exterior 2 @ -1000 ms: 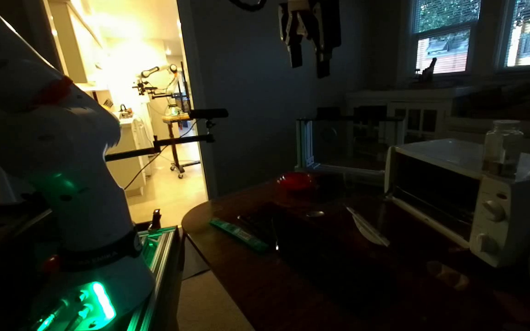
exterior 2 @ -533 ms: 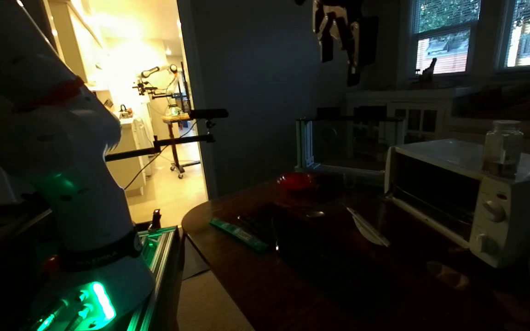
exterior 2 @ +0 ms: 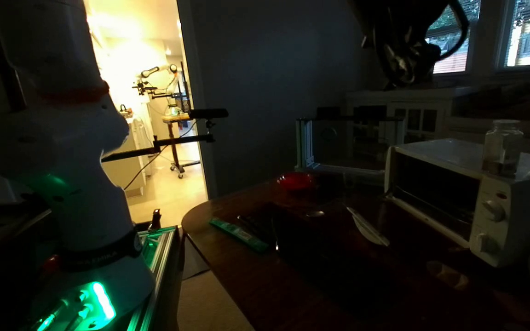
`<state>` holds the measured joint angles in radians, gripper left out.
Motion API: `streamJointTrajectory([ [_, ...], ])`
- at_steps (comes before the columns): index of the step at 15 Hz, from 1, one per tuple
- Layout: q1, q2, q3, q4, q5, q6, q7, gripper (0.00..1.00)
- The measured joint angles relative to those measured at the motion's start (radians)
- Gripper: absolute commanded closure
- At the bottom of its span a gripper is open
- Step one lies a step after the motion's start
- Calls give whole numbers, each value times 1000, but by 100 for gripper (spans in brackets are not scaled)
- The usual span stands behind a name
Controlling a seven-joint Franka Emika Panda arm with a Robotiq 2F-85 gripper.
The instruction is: Turn the top knob of the microwave to the left
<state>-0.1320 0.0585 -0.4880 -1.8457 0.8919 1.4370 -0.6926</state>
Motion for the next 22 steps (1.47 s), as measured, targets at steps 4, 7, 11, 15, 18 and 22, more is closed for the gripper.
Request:
streamJointTrajectory([
  [4, -148, 204, 71, 157, 113, -70, -1, 0],
  [7, -235, 323, 120, 250, 202, -60, 9, 0],
  [11, -309, 435, 170, 331, 279, -33, 27, 0],
  [15, -334, 501, 198, 372, 301, 23, 85, 0],
  [18, -335, 516, 201, 380, 301, 33, 114, 0],
  [22, -337, 516, 205, 383, 300, 33, 122, 0],
])
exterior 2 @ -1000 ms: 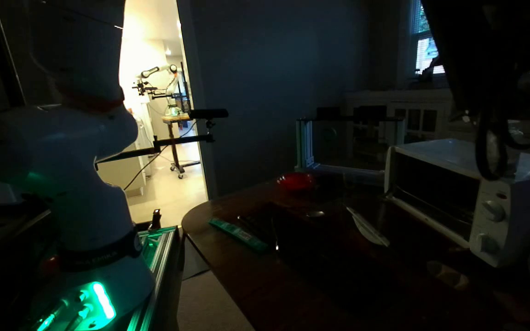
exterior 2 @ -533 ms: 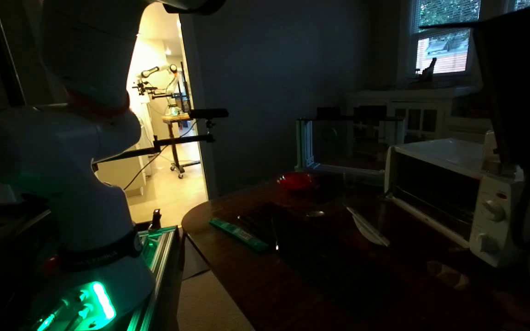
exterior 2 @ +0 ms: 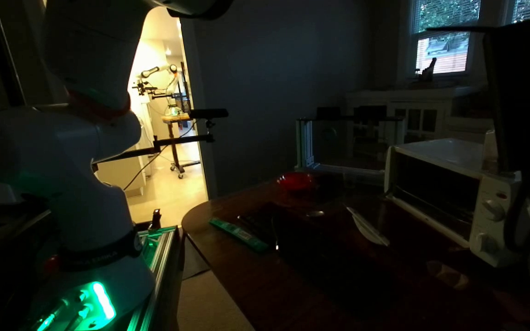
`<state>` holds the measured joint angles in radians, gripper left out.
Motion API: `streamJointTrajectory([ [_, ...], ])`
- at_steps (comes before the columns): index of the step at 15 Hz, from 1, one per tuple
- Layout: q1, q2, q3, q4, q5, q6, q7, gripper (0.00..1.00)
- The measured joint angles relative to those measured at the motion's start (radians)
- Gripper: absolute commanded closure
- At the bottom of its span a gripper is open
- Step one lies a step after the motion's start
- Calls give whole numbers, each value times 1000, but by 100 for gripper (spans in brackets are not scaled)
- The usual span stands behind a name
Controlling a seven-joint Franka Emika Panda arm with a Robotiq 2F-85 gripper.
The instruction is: Turn the top knob of the microwave to the left
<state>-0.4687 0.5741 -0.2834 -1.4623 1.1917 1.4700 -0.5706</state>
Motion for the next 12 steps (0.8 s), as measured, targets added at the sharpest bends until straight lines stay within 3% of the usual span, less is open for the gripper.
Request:
streamJointTrajectory([
  [5, -34, 88, 52, 46, 11, -12, 38, 0],
  [12, -72, 310, 120, 213, 26, -19, 56, 0],
])
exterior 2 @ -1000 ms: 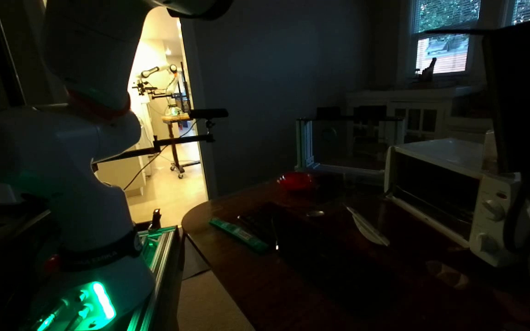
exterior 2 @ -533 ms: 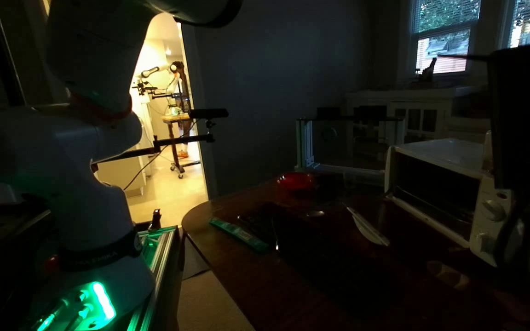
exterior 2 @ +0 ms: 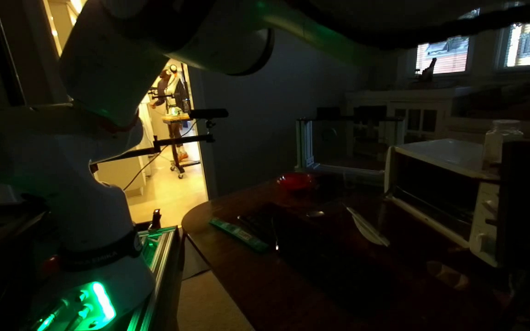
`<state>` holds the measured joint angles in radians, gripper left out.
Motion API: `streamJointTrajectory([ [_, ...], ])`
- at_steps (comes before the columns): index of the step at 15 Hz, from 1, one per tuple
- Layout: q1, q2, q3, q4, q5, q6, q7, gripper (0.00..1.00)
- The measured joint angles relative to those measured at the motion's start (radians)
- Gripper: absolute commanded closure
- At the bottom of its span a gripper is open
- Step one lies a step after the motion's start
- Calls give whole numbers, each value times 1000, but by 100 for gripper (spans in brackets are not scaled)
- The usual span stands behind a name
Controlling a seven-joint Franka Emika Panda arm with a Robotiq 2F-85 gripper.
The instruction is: Turn the top knob of the microwave to the left
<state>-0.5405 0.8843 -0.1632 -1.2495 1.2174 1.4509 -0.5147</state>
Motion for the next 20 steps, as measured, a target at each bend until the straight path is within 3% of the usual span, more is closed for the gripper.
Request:
streamJointTrajectory([
  [10, -80, 190, 109, 201, 26, -42, -6, 0],
  [20, -83, 233, 157, 219, 34, -46, 0, 0],
])
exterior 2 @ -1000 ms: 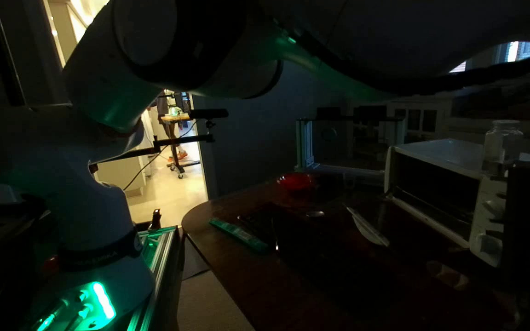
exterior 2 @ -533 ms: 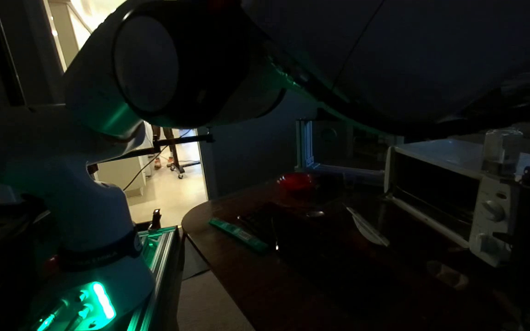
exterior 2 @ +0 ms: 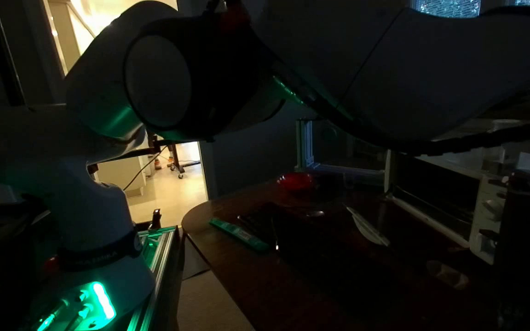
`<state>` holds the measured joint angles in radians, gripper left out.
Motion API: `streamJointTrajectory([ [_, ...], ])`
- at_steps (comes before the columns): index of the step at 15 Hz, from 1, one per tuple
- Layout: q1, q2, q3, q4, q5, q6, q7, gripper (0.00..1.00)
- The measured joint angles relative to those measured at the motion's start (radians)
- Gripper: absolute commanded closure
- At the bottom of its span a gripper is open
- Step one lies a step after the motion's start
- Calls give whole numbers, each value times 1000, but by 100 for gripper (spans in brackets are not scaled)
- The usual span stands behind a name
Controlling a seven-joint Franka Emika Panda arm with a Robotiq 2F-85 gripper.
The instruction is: Turn the top knob of the microwave to the left
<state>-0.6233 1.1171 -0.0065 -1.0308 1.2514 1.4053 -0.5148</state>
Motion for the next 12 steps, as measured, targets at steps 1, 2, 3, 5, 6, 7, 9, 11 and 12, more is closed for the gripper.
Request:
streamJointTrajectory([
  [1, 1, 8, 9, 0, 2, 0, 0, 0],
  [2, 1, 17, 18, 1, 4, 0, 0, 0],
  [3, 1, 24, 26, 2, 7, 0, 0, 0],
  [5, 0, 37, 40, 5, 17, 0, -5, 0],
  [6, -2, 42, 48, 7, 23, 0, -11, 9],
  [7, -5, 47, 57, 10, 30, 0, -18, 23],
  [9, -10, 56, 72, 19, 41, 0, -36, 27],
  [11, -16, 64, 86, 34, 45, -1, -46, 26],
  [12, -19, 69, 92, 43, 46, -1, -49, 27],
])
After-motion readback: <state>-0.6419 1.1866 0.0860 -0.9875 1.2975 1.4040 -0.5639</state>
